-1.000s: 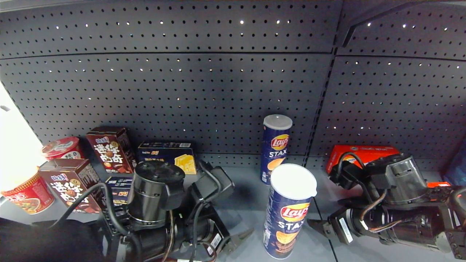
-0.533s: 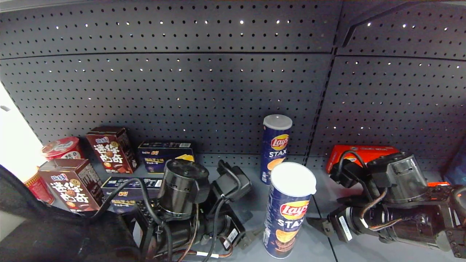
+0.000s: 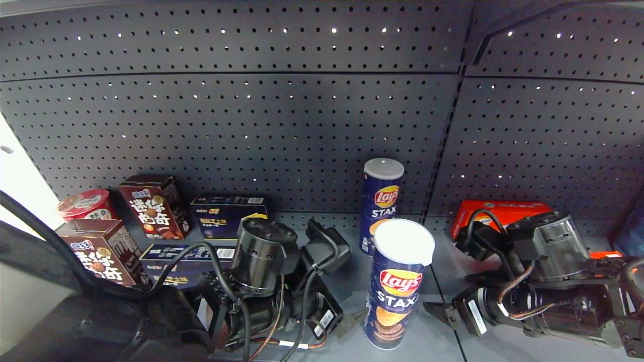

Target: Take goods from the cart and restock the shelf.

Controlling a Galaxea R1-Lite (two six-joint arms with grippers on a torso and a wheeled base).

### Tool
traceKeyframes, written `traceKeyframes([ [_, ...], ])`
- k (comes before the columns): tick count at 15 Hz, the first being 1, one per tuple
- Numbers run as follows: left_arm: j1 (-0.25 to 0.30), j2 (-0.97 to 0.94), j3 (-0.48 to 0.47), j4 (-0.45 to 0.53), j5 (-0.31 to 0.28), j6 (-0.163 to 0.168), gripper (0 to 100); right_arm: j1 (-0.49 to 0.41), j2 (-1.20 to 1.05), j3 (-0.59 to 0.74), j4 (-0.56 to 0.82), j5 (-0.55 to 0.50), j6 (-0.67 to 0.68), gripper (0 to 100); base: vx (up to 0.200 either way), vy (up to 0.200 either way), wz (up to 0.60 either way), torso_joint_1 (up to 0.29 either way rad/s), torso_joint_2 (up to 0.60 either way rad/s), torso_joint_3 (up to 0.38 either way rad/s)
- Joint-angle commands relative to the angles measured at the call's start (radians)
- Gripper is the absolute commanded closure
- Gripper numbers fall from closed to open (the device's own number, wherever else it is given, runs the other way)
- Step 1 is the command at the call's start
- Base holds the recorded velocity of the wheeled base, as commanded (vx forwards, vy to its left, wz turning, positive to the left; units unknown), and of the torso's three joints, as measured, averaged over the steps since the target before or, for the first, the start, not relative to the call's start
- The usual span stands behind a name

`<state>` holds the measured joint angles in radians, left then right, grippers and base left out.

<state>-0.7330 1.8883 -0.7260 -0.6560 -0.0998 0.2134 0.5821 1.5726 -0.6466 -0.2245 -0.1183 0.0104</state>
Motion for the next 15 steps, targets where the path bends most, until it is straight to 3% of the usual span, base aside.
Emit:
traceKeyframes([
  [1, 0.001, 0.003, 0.002, -0.001, 0.002, 0.0, 0, 0.001, 0.001, 0.008, -0.004, 0.0, 0.0, 0, 0.0, 0.0, 0.0, 0.0, 0.0, 0.0],
  [10, 0.006, -0.054, 0.066, -0.004, 0.003, -0.002, 0, -0.001, -0.011, 0.022, -0.006, 0.002, 0.0, 0, 0.0, 0.0, 0.0, 0.0, 0.0, 0.0],
  [13, 0.027, -0.115, 0.085, -0.004, 0.005, -0.003, 0, 0.002, -0.045, 0.019, -0.007, 0.002, 0.0, 0, 0.0, 0.0, 0.0, 0.0, 0.0, 0.0],
  [15, 0.081, -0.233, 0.16, -0.002, 0.005, -0.005, 0, -0.002, -0.126, 0.035, -0.006, 0.0, 0.006, 0, 0.0, 0.0, 0.0, 0.0, 0.0, 0.0],
])
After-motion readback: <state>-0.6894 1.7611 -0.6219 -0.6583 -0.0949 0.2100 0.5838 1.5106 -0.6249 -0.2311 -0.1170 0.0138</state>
